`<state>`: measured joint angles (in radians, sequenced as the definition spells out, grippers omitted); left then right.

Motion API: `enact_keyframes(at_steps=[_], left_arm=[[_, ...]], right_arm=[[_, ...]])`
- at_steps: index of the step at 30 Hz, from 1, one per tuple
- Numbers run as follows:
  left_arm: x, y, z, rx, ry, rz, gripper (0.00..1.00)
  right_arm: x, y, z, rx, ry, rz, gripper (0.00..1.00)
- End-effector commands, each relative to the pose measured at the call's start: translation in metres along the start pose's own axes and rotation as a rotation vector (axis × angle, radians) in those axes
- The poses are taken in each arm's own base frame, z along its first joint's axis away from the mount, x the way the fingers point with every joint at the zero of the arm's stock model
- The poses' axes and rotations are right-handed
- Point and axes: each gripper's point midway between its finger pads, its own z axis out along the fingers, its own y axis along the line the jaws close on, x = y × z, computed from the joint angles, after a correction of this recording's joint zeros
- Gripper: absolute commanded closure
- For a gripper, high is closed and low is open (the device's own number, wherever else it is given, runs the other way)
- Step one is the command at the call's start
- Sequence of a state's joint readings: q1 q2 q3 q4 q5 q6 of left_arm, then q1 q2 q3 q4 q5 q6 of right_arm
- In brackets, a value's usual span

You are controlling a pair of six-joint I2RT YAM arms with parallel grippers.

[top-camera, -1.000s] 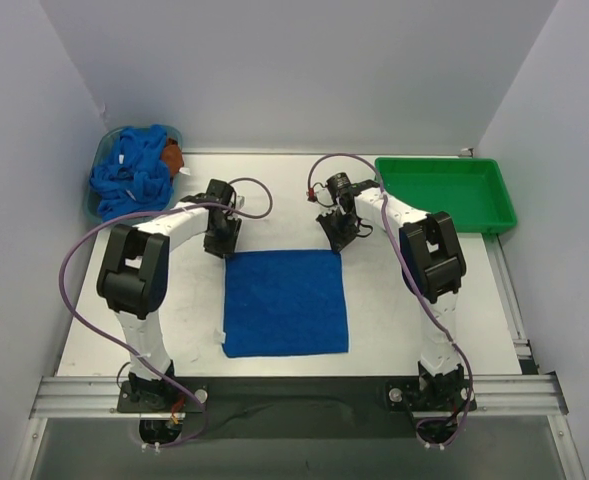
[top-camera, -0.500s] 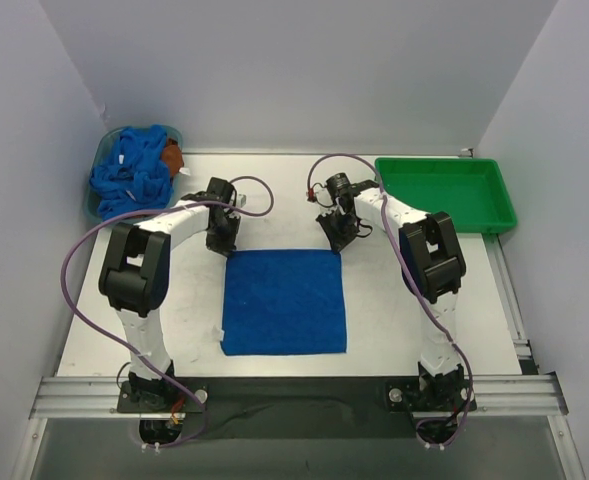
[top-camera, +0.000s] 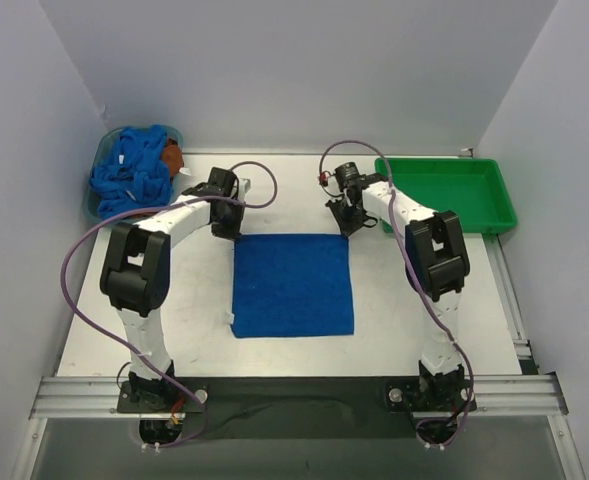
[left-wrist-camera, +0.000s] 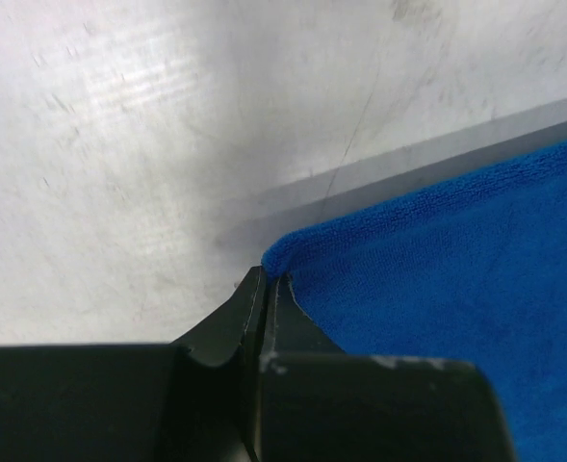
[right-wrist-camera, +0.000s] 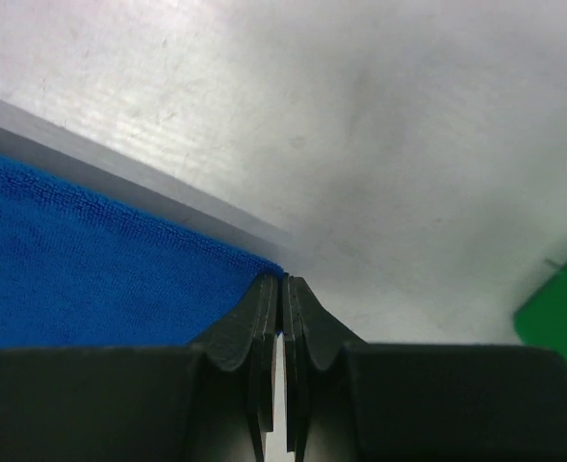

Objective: Fold and stack the towels
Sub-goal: Fold the towel

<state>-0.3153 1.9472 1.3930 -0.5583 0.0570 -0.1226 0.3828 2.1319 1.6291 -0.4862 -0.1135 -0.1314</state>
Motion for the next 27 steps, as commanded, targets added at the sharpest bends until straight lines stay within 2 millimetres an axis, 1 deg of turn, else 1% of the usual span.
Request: enact_keyframes(at_steps=[1,3,4,5,6,7,8,9,10,11,12,13,14,15,16,17,19,20,21,22,23,24,25,26,27], left_arm=[[-0.05,0.007,-0.012,-0.035,-0.168,0.004,1.0],[-0.057,0.006,-0.014,-0.032,-0.202,0.005,1.0],[-0.055,0.006,-0.014,-0.029,-0.203,0.004,1.0],[-0.057,0.004,-0.019,-0.021,-0.219,0.005,1.0],[-0.061,0.004,-0.021,-0.018,-0.242,0.002,1.0],[-0.052,0.004,-0.02,-0.016,-0.233,0.0,1.0],[-0.055,0.002,-0.029,-0.007,-0.262,0.0,1.0],[-0.056,0.002,-0.032,-0.004,-0.285,-0.005,1.0],[-0.046,0.002,-0.031,-0.002,-0.279,-0.008,1.0],[-0.047,0.001,-0.041,0.002,-0.306,-0.008,1.0],[-0.048,0.0,-0.045,0.005,-0.326,-0.018,1.0],[-0.046,-0.001,-0.049,0.009,-0.334,-0.021,1.0],[-0.038,-0.002,-0.053,0.018,-0.334,-0.025,1.0],[-0.035,-0.004,-0.055,0.024,-0.339,-0.029,1.0],[-0.03,-0.007,-0.056,0.028,-0.334,-0.027,1.0],[-0.021,-0.009,-0.058,0.032,-0.328,-0.026,1.0],[-0.011,-0.013,-0.059,0.033,-0.32,-0.022,1.0],[-0.009,-0.017,-0.065,0.034,-0.33,-0.015,1.0],[0.004,-0.019,-0.062,0.033,-0.307,-0.013,1.0],[0.009,-0.02,-0.063,0.031,-0.301,-0.012,1.0],[0.012,-0.026,-0.07,0.044,-0.308,-0.007,1.0],[0.024,-0.023,-0.067,0.02,-0.285,-0.018,1.0],[0.03,-0.023,-0.068,0.016,-0.278,-0.026,1.0],[0.032,-0.024,-0.075,0.014,-0.29,-0.033,1.0],[0.039,-0.027,-0.075,0.018,-0.276,-0.047,1.0]], right_arm=[[-0.03,-0.035,-0.043,0.127,-0.111,0.028,1.0],[-0.031,-0.039,-0.047,0.132,-0.123,0.037,1.0],[-0.032,-0.039,-0.047,0.132,-0.132,0.038,1.0],[-0.033,-0.038,-0.049,0.129,-0.145,0.038,1.0],[-0.037,-0.038,-0.059,0.132,-0.176,0.044,1.0],[-0.034,-0.037,-0.057,0.128,-0.184,0.05,1.0],[-0.033,-0.035,-0.06,0.121,-0.2,0.054,1.0],[-0.034,-0.034,-0.071,0.119,-0.229,0.058,1.0],[-0.029,-0.031,-0.07,0.112,-0.234,0.064,1.0],[-0.025,-0.03,-0.072,0.112,-0.24,0.068,1.0],[-0.026,-0.027,-0.083,0.104,-0.269,0.071,1.0],[-0.025,-0.026,-0.085,0.101,-0.284,0.073,1.0],[-0.011,-0.022,-0.079,0.094,-0.258,0.08,1.0],[-0.009,-0.02,-0.086,0.092,-0.275,0.083,1.0],[-0.005,-0.018,-0.087,0.086,-0.277,0.086,1.0],[0.007,-0.012,-0.082,0.076,-0.257,0.086,1.0],[0.015,-0.008,-0.086,0.074,-0.265,0.09,1.0],[0.02,-0.004,-0.087,0.07,-0.261,0.087,1.0],[0.031,-0.001,-0.087,0.068,-0.252,0.091,1.0],[0.035,0.001,-0.088,0.069,-0.252,0.091,1.0],[0.04,0.003,-0.088,0.068,-0.249,0.093,1.0],[0.048,0.008,-0.091,0.062,-0.249,0.093,1.0],[0.052,0.01,-0.092,0.061,-0.249,0.093,1.0],[0.056,0.013,-0.093,0.062,-0.248,0.098,1.0],[0.057,0.016,-0.099,0.057,-0.267,0.098,1.0]])
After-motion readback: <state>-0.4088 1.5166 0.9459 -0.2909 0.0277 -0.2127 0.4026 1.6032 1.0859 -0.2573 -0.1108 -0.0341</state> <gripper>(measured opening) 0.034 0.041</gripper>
